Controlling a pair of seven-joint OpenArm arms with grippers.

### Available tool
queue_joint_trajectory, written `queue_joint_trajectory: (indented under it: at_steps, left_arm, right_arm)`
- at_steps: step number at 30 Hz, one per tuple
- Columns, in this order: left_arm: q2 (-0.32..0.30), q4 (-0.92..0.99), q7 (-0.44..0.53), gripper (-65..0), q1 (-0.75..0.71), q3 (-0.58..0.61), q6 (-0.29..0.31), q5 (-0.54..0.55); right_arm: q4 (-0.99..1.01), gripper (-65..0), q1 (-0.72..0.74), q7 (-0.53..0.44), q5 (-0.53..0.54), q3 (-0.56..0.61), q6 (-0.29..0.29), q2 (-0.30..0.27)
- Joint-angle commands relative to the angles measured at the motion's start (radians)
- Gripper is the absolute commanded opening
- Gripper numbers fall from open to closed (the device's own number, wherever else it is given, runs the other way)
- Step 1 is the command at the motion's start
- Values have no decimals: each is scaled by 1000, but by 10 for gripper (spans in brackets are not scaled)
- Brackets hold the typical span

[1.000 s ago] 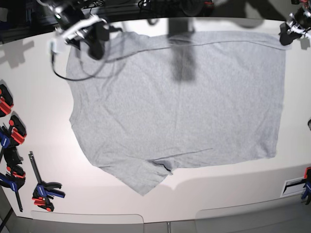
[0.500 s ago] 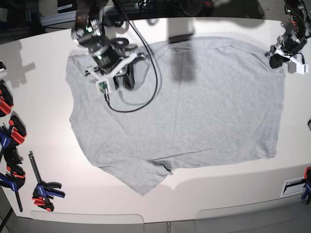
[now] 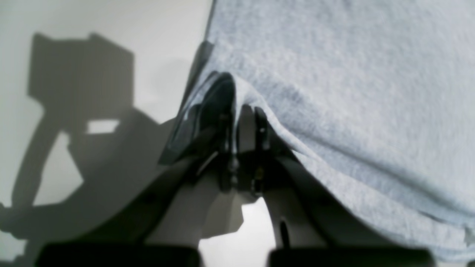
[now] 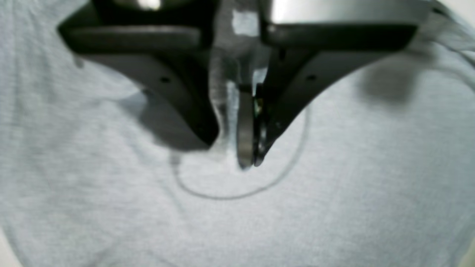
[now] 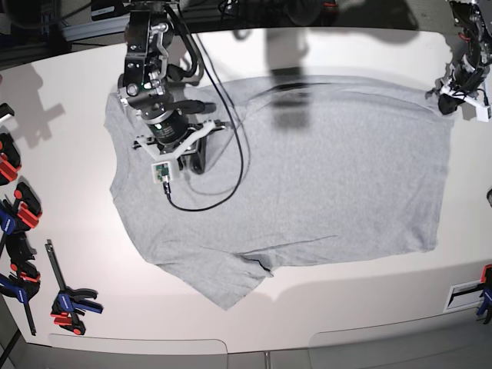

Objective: Fold the T-shirt properly
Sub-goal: 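Lower both grippers and pinch the shirt's shoulder edge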

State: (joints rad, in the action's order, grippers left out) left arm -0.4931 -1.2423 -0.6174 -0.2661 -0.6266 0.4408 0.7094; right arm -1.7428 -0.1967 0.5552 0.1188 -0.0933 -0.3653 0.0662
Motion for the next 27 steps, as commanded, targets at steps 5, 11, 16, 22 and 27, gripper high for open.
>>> queue_joint_trajectory:
  at_steps: [5,11,16,22,27]
  left_arm:
    - [-26,-12,69,-650,6,-6,-8,-14]
    - [-25,-12,68,-650,6,-6,-8,-14]
    - [-25,-12,70,-650,6,-6,-8,-39]
    - [-26,-12,70,-419,5,-6,-8,-40]
    - [-26,-13,84,-419,5,-13,-8,-46]
  right_arm:
    - [-18,-650,20,-58,14,2,0,1]
    - [-18,-650,29,-62,11,1,0,1]
    - [-18,-650,36,-66,10,1,0,1]
    - [-18,-401,37,-99,10,1,0,1]
    - [-19,-402,63,-101,-55,-12,1,0]
